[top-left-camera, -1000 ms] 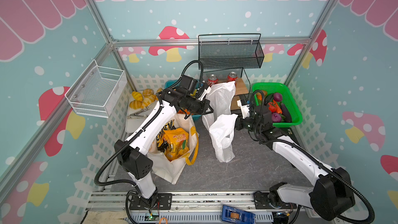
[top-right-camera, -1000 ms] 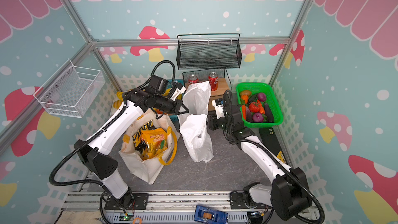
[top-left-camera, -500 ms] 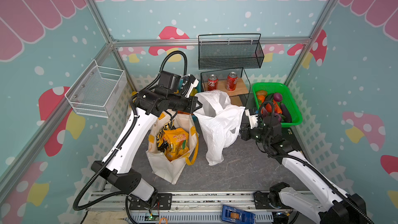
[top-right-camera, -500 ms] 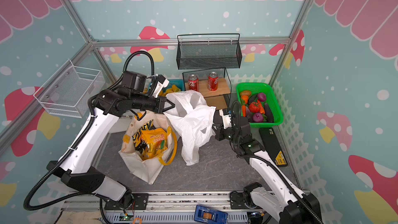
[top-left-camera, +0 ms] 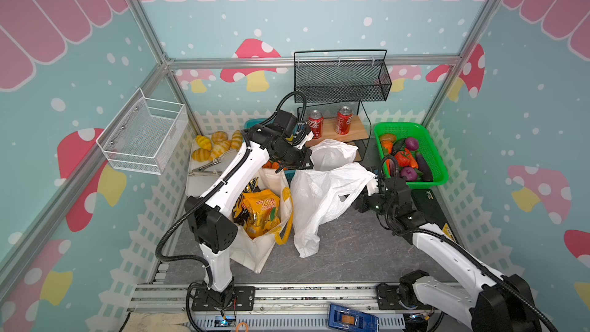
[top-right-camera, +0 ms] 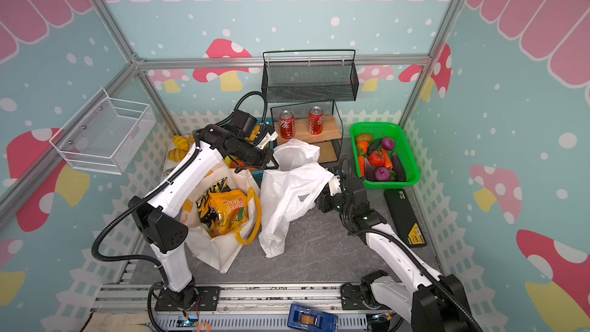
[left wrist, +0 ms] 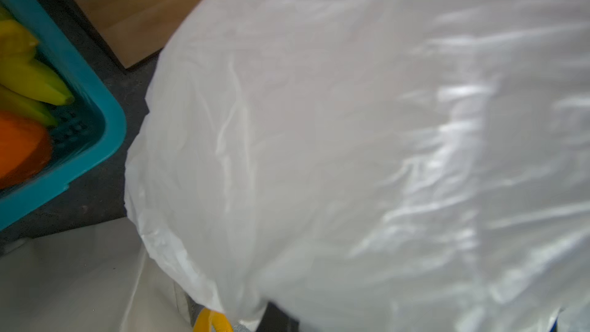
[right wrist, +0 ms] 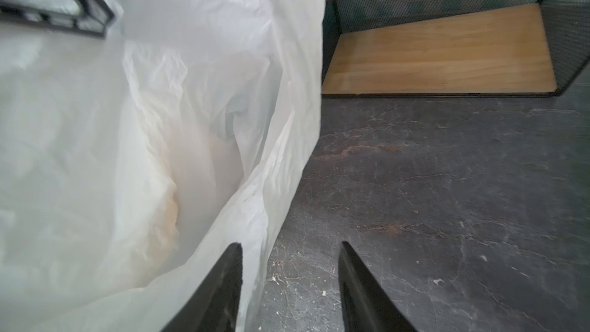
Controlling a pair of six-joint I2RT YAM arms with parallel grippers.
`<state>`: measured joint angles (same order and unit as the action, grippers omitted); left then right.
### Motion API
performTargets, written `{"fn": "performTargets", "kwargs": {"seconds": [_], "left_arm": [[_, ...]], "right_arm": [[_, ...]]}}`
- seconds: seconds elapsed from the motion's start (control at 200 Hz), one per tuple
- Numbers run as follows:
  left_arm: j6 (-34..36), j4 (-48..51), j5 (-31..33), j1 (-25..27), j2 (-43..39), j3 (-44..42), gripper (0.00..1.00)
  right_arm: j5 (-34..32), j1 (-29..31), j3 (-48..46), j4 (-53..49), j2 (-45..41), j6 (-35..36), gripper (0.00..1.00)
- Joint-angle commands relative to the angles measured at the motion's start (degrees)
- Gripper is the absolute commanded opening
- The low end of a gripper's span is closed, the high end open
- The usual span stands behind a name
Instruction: Place the mixed food into the grocery bags and tie them
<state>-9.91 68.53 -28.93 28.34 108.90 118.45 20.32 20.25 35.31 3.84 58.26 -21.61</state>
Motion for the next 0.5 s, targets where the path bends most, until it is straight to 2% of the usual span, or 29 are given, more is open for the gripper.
{"fn": "performTargets", "kwargs": {"seconds": [0.0,0.175,0.26,0.29,0.4,0.495], "left_arm": [[0.5,-0.8,-3.5,0.5,0.0,1.5,0.00],[0.4,-1.0,-4.1,1.3,1.3,3.1,0.00],[0.5,-1.0,-3.8,1.6,1.8,4.3,0.00],[0.6,-0.9,-3.6,1.6,2.0,4.8,0.00],[2.5,1.3,-2.5,1.1,2.1,7.2,0.00],[4.5,2.5,0.5,0.5,1.0,6.9,0.00]], "right_arm": [[-2.4,0.0,-0.1,-0.1,-4.8,5.1,0.58],[1.9,0.1,-1.5,0.8,-11.3,4.7,0.60],[3.0,0.1,-2.2,2.0,-11.8,3.9,0.60],[1.1,0.1,-1.8,1.0,-11.2,3.1,0.60],[-12.7,-0.3,0.6,-6.8,-9.2,1.5,0.59],[-15.4,-2.1,1.2,-8.7,-11.3,2.5,0.61]]}}
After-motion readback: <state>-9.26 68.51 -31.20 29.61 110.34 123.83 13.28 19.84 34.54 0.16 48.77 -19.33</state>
